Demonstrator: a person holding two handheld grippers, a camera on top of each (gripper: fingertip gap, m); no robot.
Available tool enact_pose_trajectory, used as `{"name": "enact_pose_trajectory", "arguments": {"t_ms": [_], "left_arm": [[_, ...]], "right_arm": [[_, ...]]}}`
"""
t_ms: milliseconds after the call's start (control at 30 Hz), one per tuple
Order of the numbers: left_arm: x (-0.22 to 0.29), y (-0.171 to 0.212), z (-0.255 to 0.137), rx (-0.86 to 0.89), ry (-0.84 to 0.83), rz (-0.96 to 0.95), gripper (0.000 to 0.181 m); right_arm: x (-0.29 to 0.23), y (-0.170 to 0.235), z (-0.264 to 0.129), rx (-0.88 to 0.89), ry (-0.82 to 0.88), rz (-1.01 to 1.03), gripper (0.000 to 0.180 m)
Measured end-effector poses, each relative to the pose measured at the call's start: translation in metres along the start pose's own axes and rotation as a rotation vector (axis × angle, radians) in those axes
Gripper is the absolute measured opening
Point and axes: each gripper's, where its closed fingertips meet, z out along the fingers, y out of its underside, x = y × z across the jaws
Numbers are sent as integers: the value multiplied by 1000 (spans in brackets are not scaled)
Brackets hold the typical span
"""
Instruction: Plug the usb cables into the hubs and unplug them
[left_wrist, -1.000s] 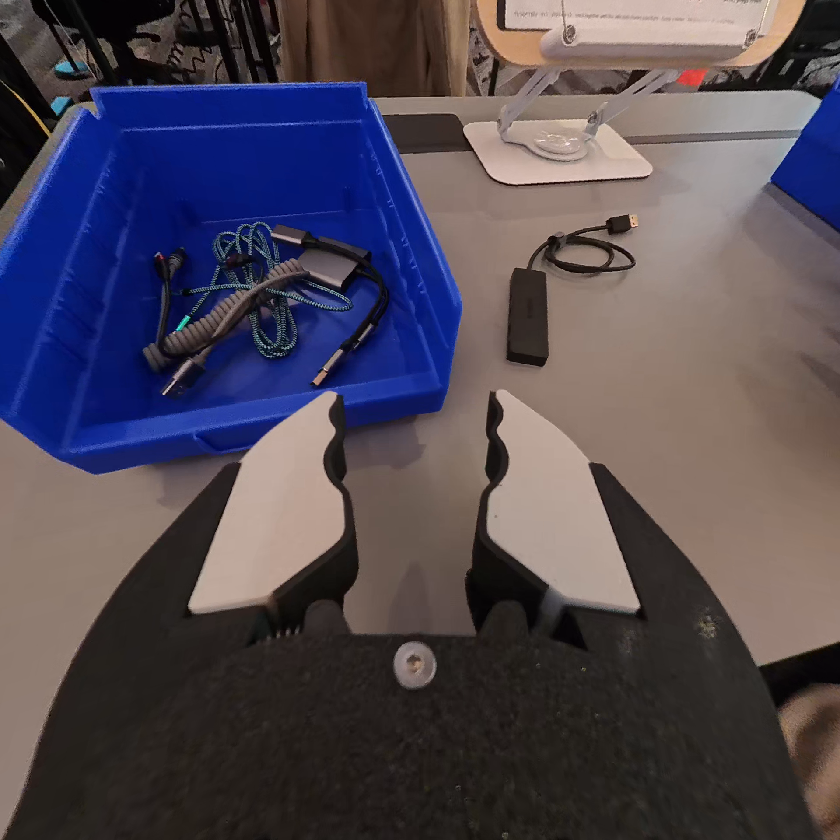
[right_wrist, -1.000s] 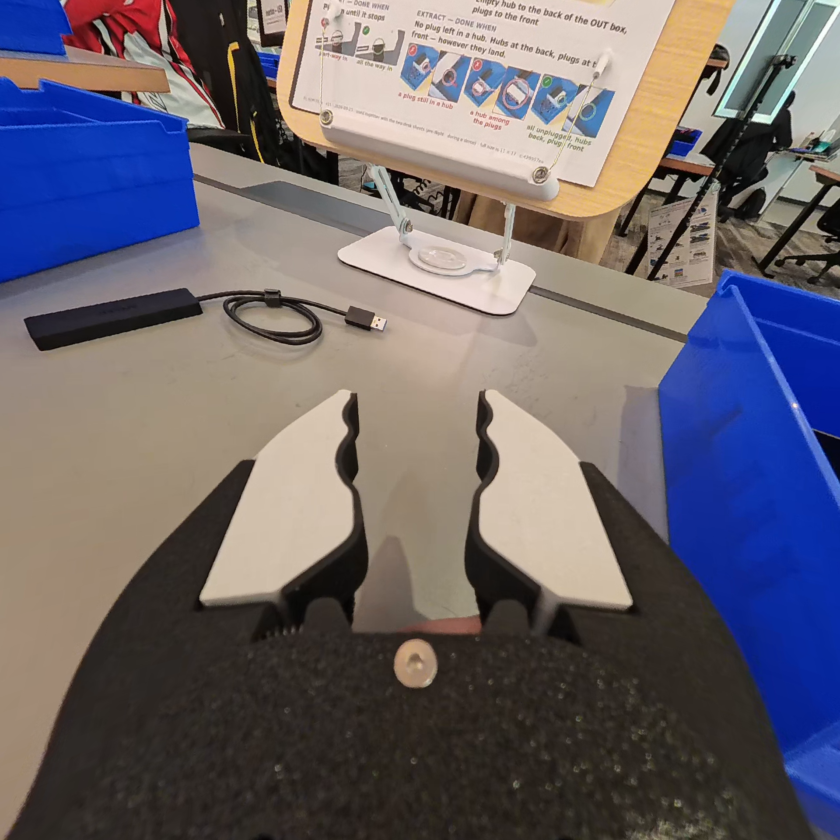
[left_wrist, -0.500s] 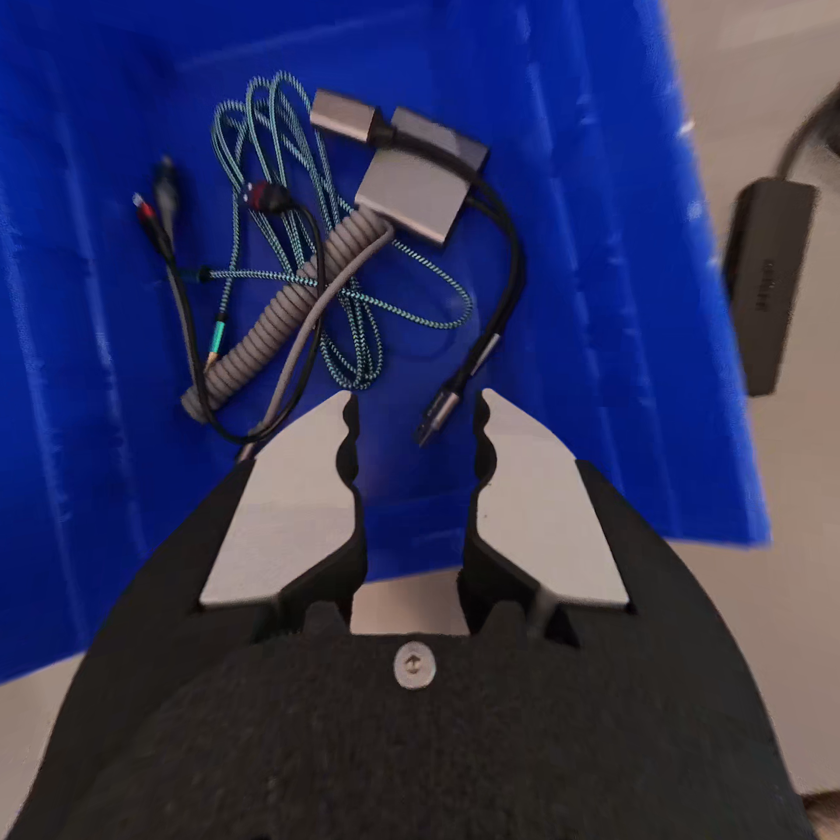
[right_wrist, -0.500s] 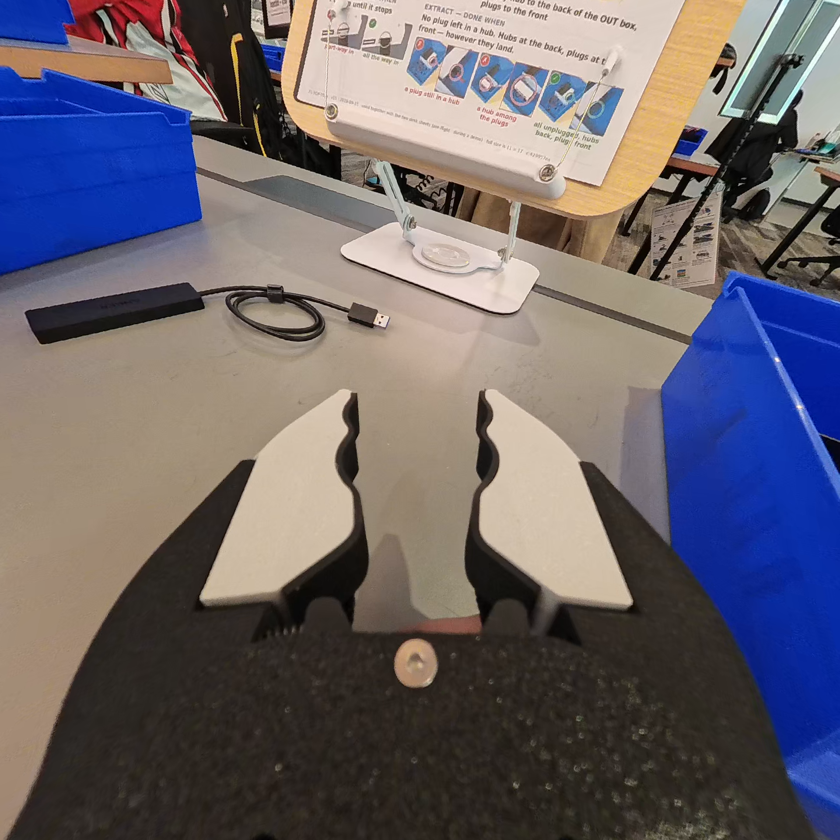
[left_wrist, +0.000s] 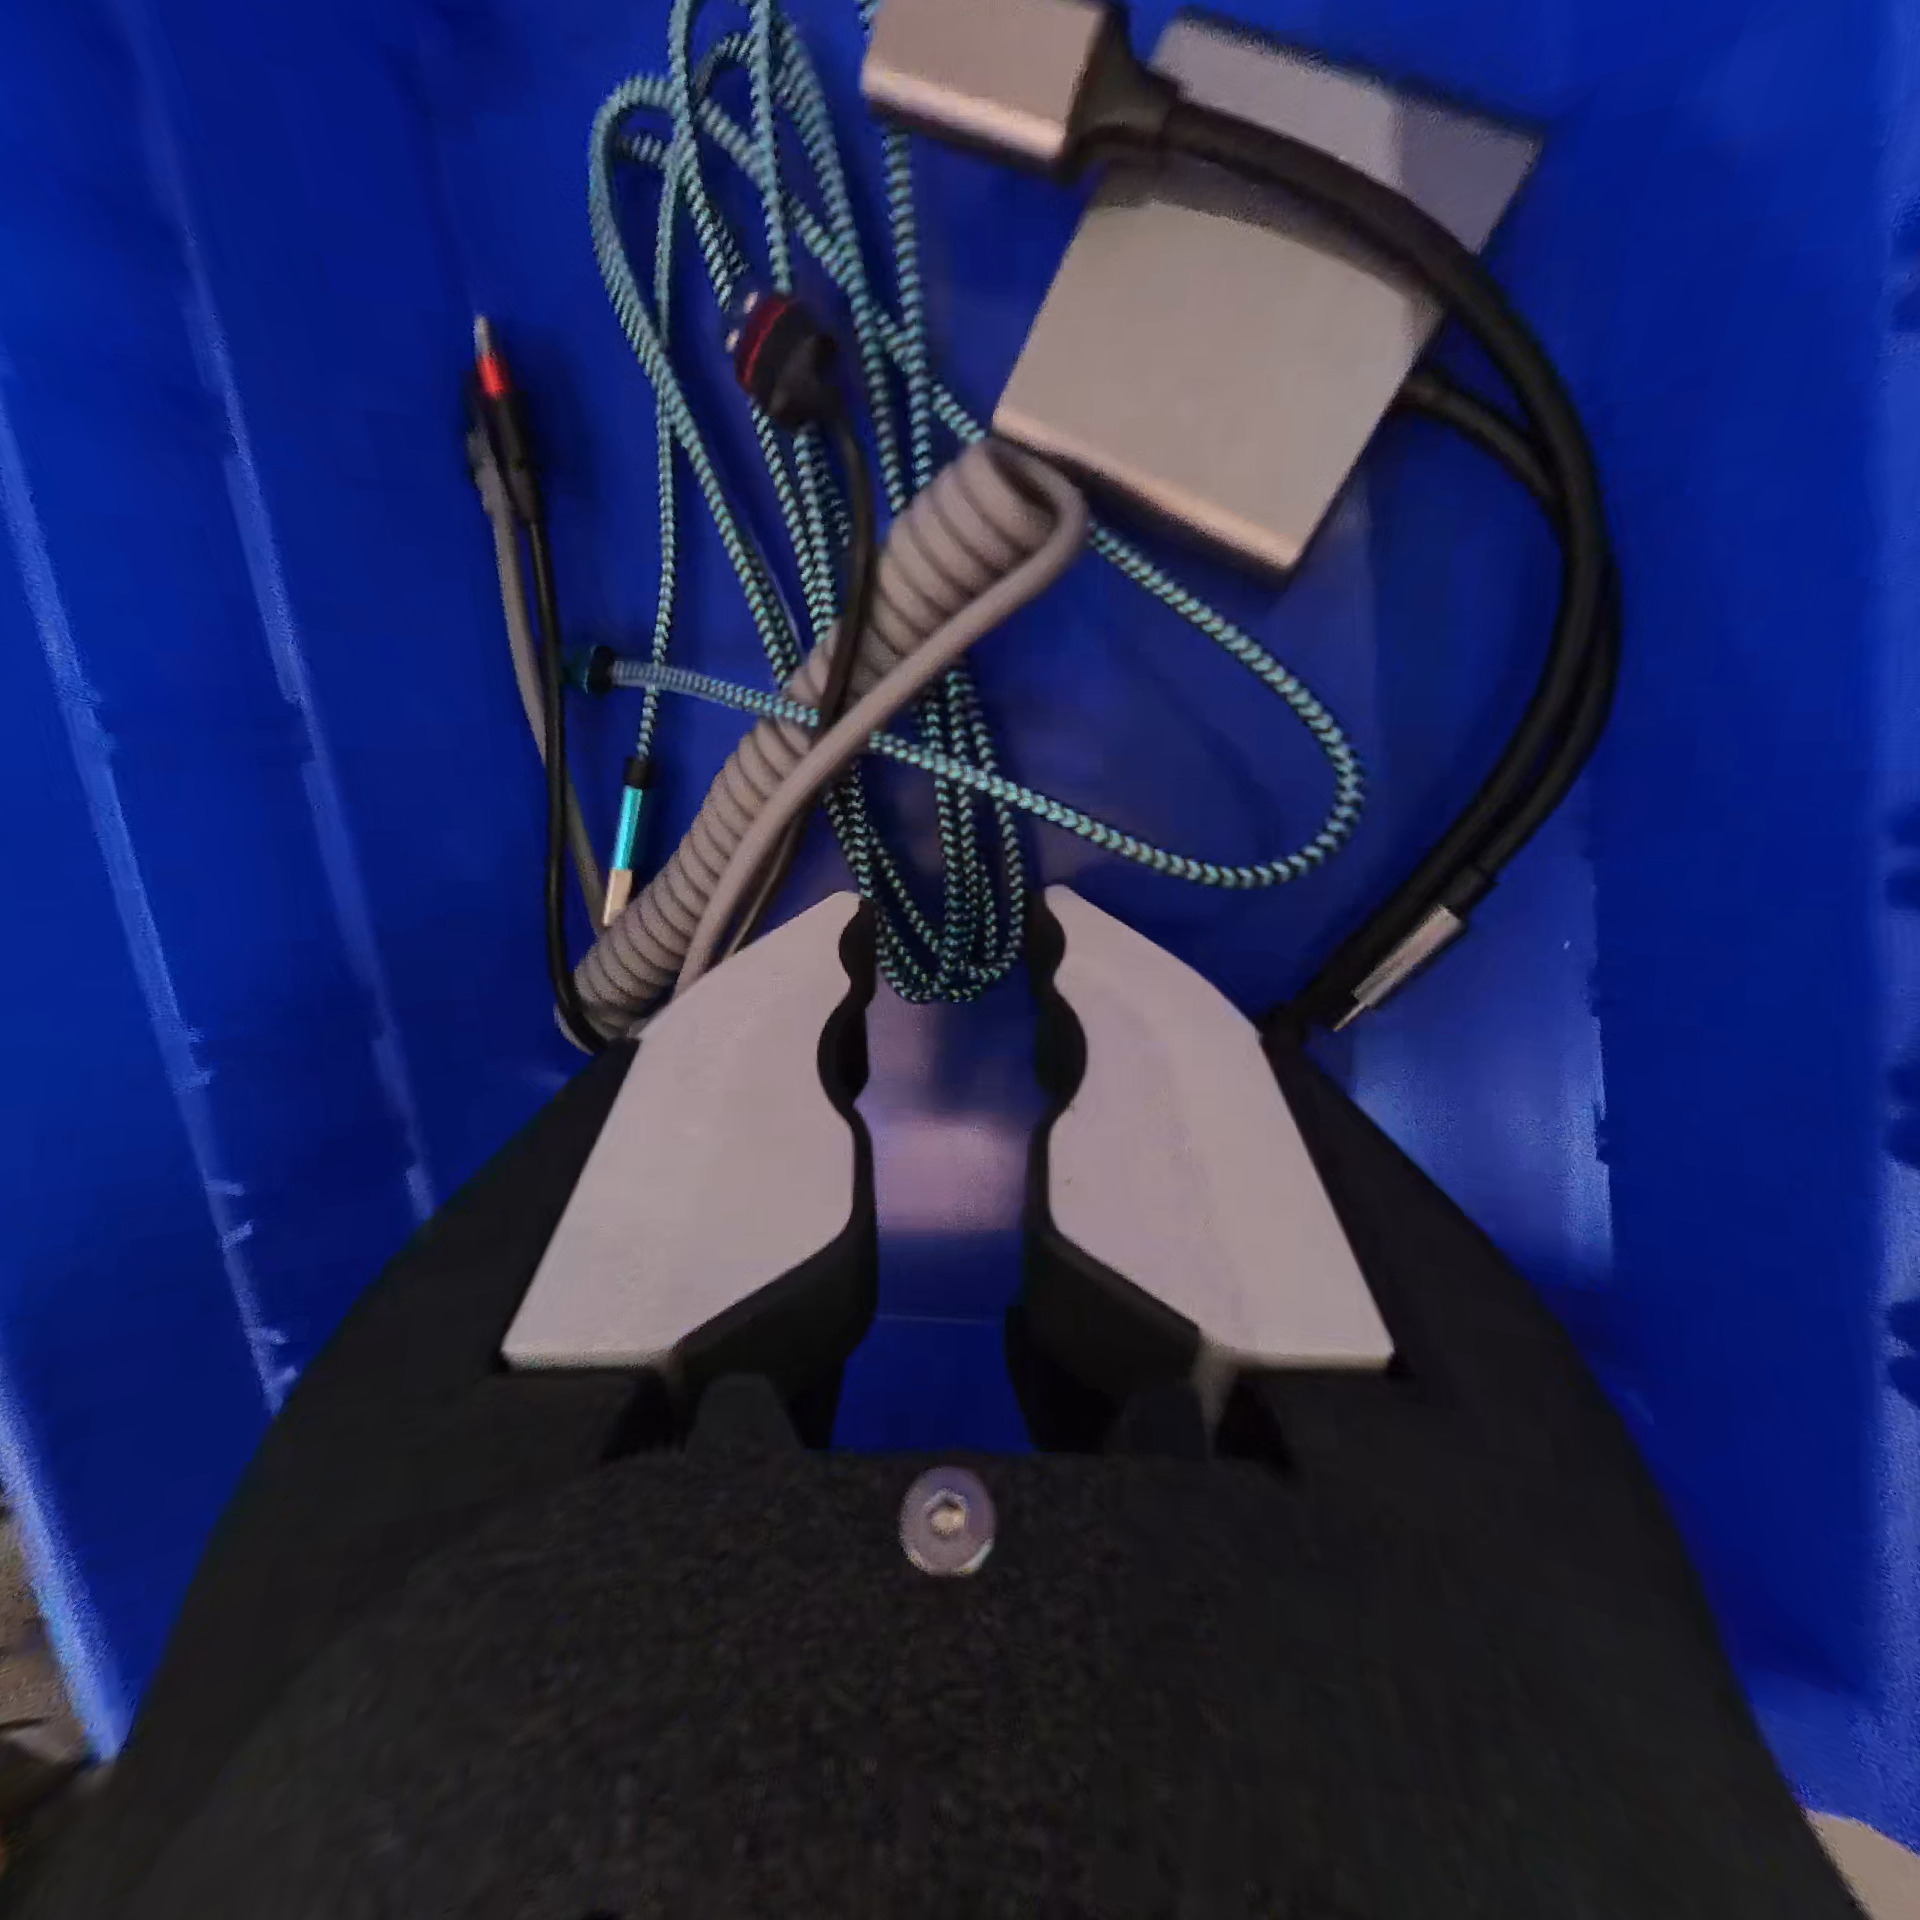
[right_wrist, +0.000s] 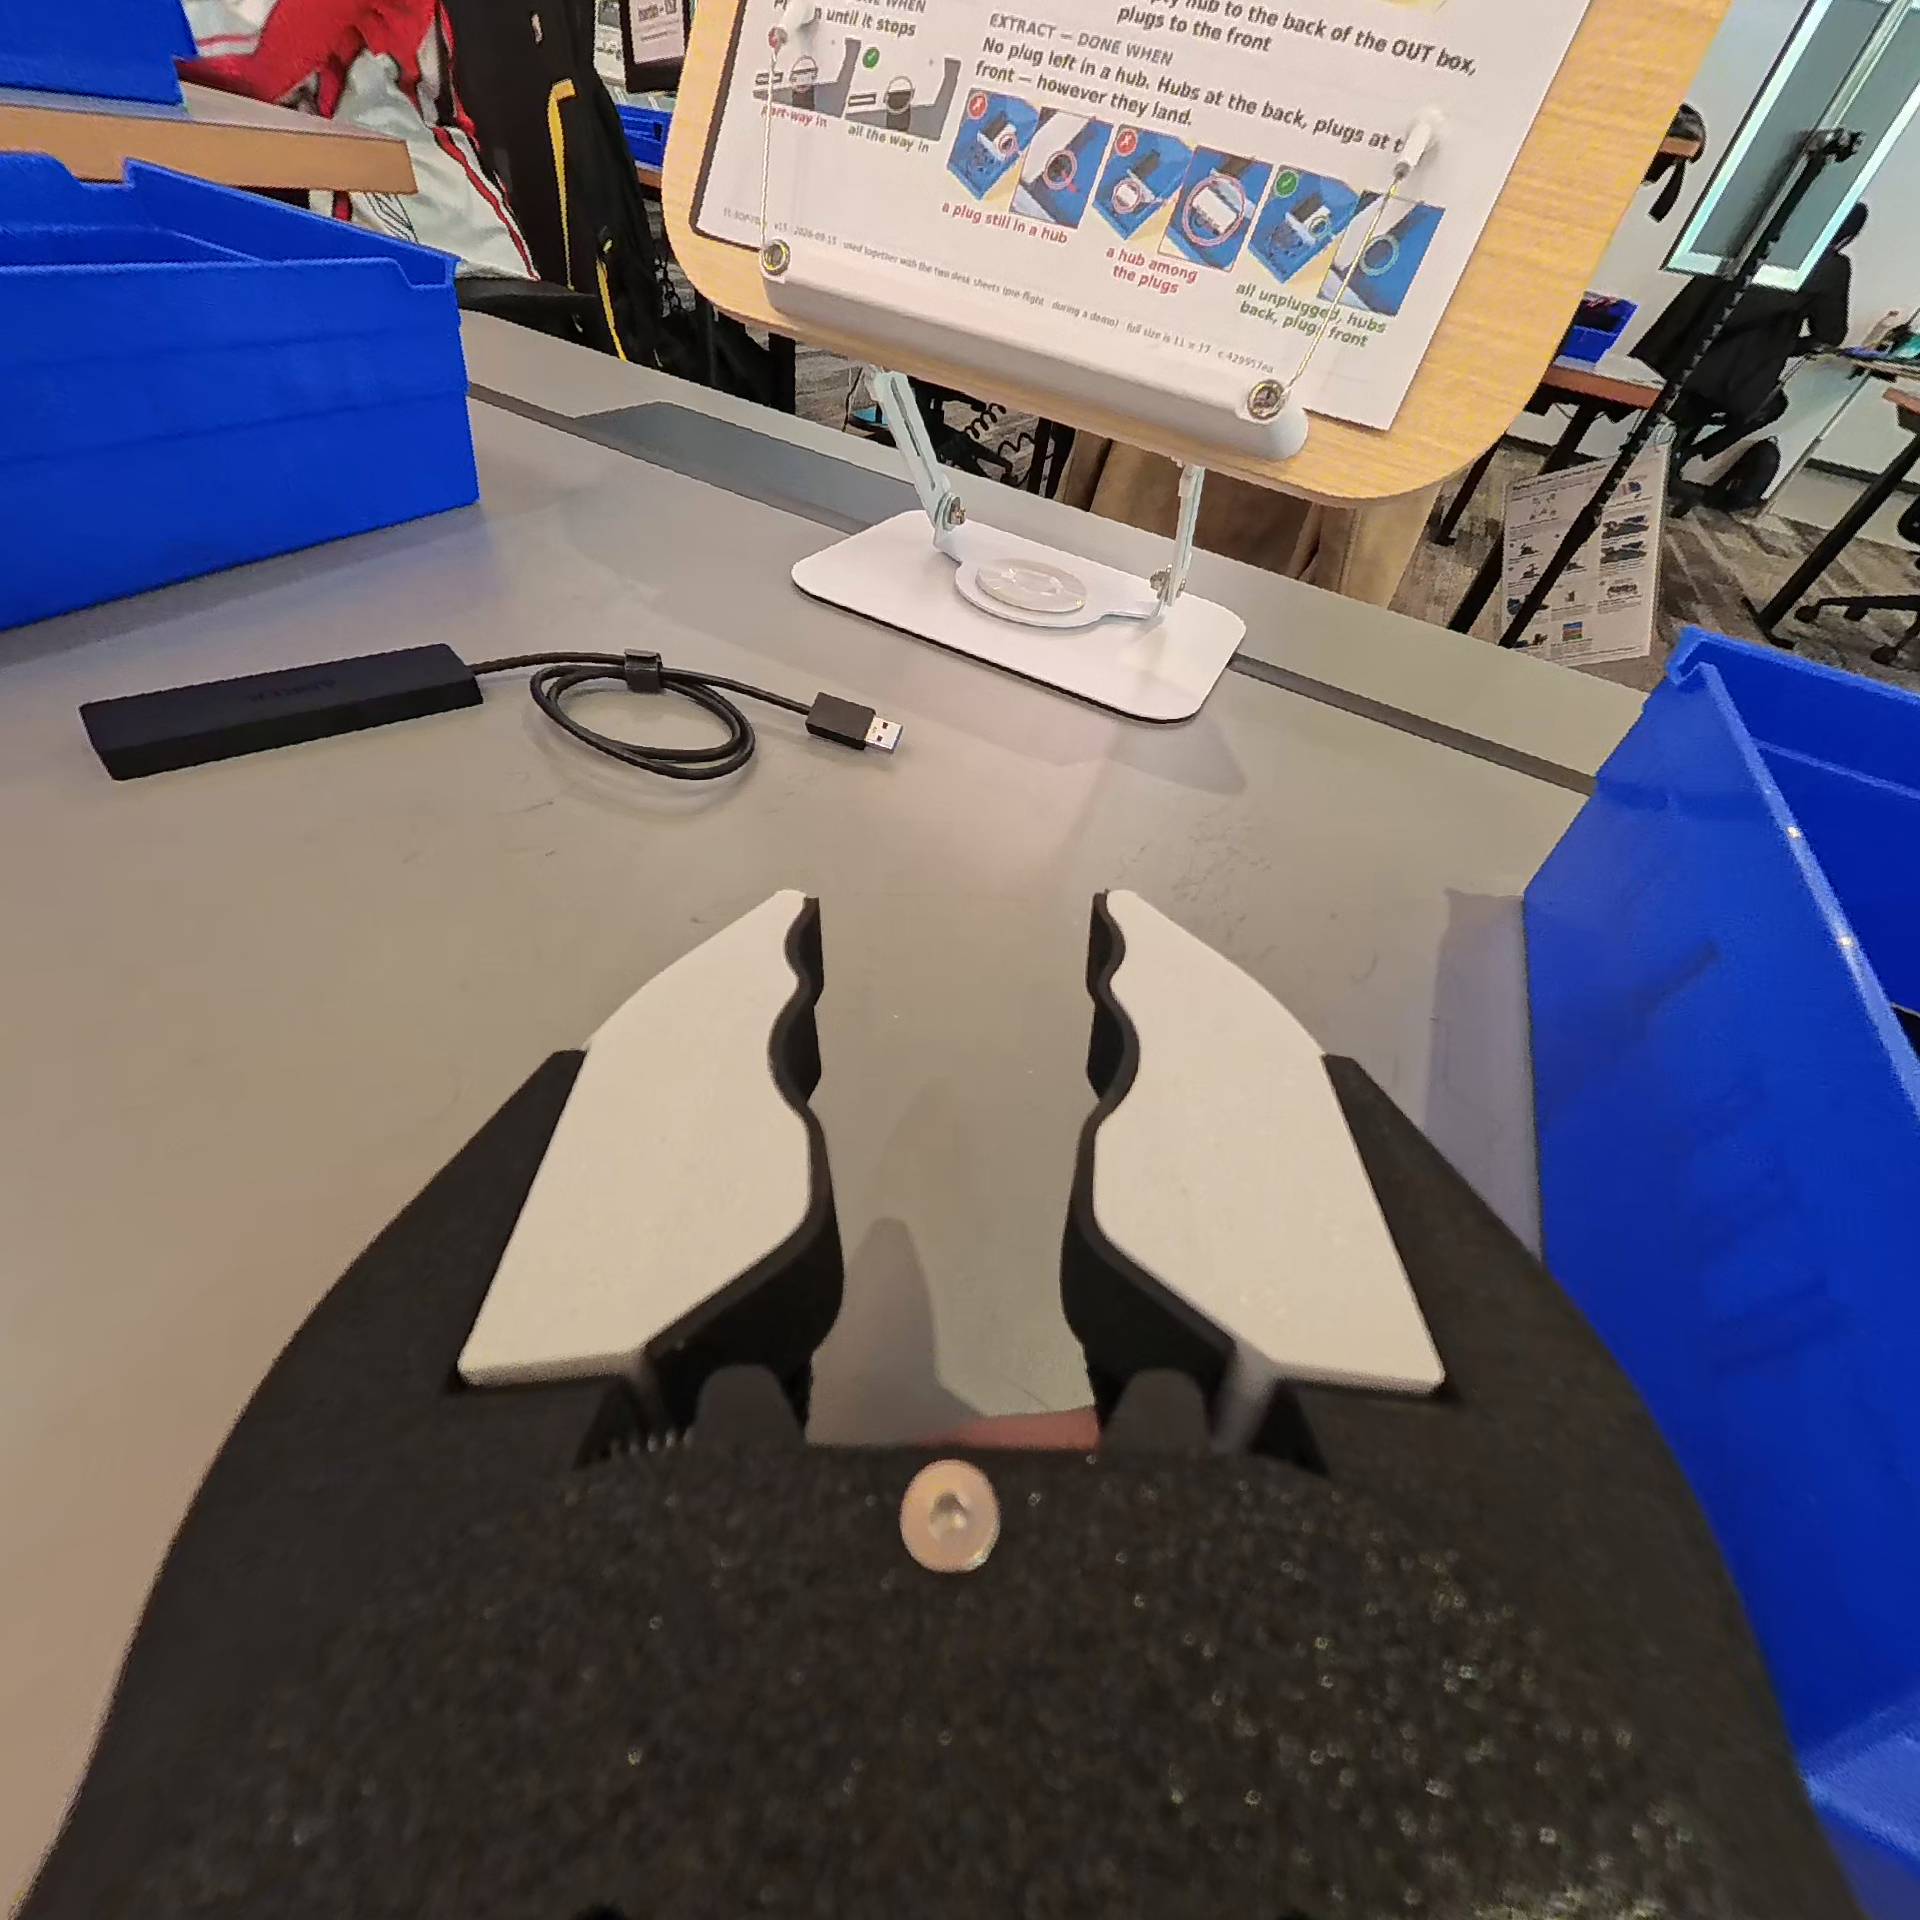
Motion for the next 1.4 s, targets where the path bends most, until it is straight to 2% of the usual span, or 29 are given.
{"name": "enact_pose_trajectory", "arguments": {"t_ms": [33, 67, 133, 233, 367, 767, 1000, 1133, 1267, 1400], "left_arm": [[1, 1, 0, -4, -30, 48, 21], [5, 3, 1, -18, -34, 97, 8], [4, 2, 1, -18, -65, 154, 6], [3, 1, -3, 3, -18, 146, 3], [-6, -9, -37, 88, 36, 115, 3], [-51, -87, -228, 495, 76, 125, 3], [-54, -132, -331, 728, 30, 174, 3], [-39, -142, -380, 816, 62, 202, 2], [-4, -131, -397, 865, 138, 246, 3], [45, -105, -389, 887, 252, 272, 3]], "right_arm": [[0, 0, 0, 2, 1, -1, 49], [0, 0, 0, 3, 2, -3, 48], [0, 0, 0, 3, 4, -6, 48], [0, -1, -1, 8, 6, -10, 48], [0, -1, -1, 5, 6, -9, 48], [0, -1, -1, 7, 12, -15, 48], [1, -1, -2, 11, 20, -19, 48], [1, -1, -2, 10, 22, -21, 47], [1, -1, -2, 10, 24, -21, 47], [1, -1, -2, 10, 24, -16, 47]]}}
